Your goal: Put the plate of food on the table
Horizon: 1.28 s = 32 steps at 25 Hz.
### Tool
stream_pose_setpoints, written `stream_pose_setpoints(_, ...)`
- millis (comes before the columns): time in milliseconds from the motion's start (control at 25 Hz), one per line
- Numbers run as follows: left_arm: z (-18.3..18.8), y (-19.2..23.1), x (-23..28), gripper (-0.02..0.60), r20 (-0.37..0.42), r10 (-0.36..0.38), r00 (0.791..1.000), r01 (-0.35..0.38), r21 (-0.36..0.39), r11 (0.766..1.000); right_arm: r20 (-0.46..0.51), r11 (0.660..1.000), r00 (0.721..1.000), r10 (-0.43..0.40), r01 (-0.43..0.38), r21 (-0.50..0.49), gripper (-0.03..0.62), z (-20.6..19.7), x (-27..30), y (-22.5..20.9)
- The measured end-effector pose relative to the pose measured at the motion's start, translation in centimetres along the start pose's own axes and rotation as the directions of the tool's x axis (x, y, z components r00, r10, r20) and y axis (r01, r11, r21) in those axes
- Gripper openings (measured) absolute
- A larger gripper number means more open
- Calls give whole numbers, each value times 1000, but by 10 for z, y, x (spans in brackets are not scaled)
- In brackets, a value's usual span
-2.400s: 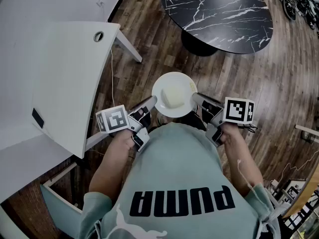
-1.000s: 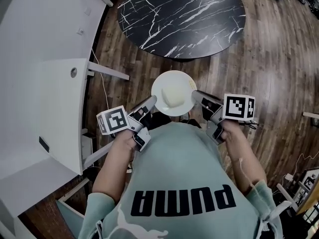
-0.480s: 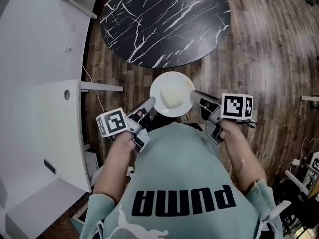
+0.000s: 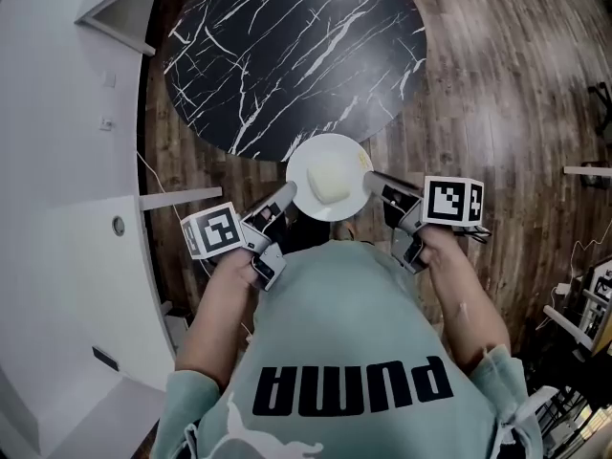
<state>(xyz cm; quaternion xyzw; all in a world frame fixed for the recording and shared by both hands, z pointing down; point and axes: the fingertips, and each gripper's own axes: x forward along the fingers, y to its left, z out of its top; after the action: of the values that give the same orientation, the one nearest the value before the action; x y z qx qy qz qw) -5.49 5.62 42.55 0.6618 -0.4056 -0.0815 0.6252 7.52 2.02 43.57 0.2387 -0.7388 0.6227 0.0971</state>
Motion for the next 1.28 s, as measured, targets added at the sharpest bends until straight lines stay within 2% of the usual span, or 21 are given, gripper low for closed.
stream_pose_setpoints(400,64,2,34,20,-56,-63,996,63,-4,998,45,998,997,-65,64,11,28,60,27,4)
stream_pose_setpoints(760,113,4,49,18,-107,-118,987,120,18,993,98,993,988,-117,114,29,29,93,51,8)
stream_pose_setpoints(960,135,7,51,18,-124,-124,985,129,39,991,131,994,986,-105,102,30,29,106,67,15)
stream_pose_setpoints(1280,155,9,62,18,-124,-115,986,122,50,991,128,993,985,-114,113,19,29,127,78,13)
